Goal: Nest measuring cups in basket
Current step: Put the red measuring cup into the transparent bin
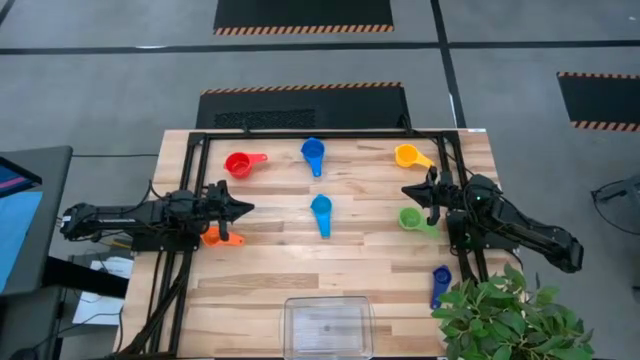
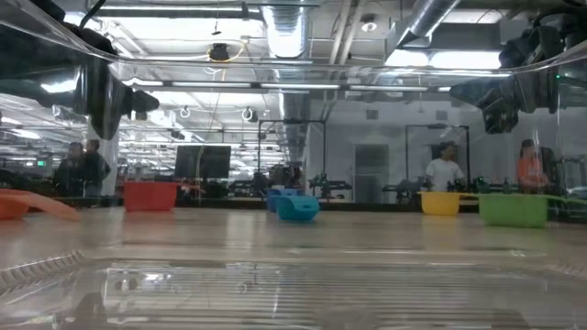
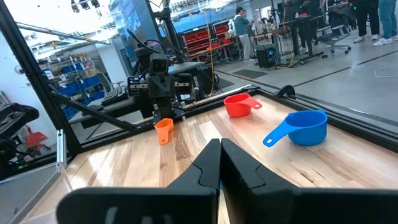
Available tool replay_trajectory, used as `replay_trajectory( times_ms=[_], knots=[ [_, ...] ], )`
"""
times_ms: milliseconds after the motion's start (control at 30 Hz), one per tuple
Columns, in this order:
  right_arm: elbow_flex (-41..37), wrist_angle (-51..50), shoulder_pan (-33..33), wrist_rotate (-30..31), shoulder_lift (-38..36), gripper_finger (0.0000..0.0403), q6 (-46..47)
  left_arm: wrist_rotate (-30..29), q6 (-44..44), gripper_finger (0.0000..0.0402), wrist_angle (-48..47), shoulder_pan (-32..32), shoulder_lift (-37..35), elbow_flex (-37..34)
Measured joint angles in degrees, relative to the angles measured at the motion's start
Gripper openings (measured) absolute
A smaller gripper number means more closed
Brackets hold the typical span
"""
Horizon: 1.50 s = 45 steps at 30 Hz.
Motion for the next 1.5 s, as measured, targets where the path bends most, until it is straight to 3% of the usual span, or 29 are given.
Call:
replay_trajectory(
  times_ms=[200,367,567,700,1033,1200,1333,1433,1500],
  knots=[
    [0.0,0.6,0.0,0.0,0.0,0.0033,0.0,-2.3,-14.1,0.0,5.2,0.0,0.0,0.0],
    [-0.1,1.1,0.0,0.0,0.0,0.0033,0.2,-8.4,-23.0,0.0,6.4,0.0,0.0,0.0],
    [-0.2,2.1,0.0,0.0,0.0,0.0033,7.4,-12.1,-33.2,0.0,6.4,0.0,0.0,0.0],
    [-0.2,2.2,0.0,0.0,0.0,0.0033,8.1,-10.6,-32.7,0.0,6.4,0.0,0.0,0.0],
    [-0.1,3.8,0.0,0.0,0.0,0.0033,23.4,-6.6,-25.6,0.0,3.7,0.0,0.0,0.0],
    [-0.1,3.7,0.0,0.4,0.0,0.0033,33.4,-7.2,-32.2,0.0,2.2,0.0,0.0,0.0],
    [-0.1,7.8,0.0,4.1,0.0,0.0033,36.5,-7.9,-30.2,0.0,10.2,0.0,0.0,0.0],
    [-0.1,16.2,0.2,6.9,0.1,0.0033,35.1,-9.6,-23.3,0.0,22.1,0.0,0.0,0.1],
    [-0.1,23.0,1.2,8.5,0.5,0.0033,32.7,-10.2,-19.7,0.0,25.2,0.0,0.0,1.4]
  ],
)
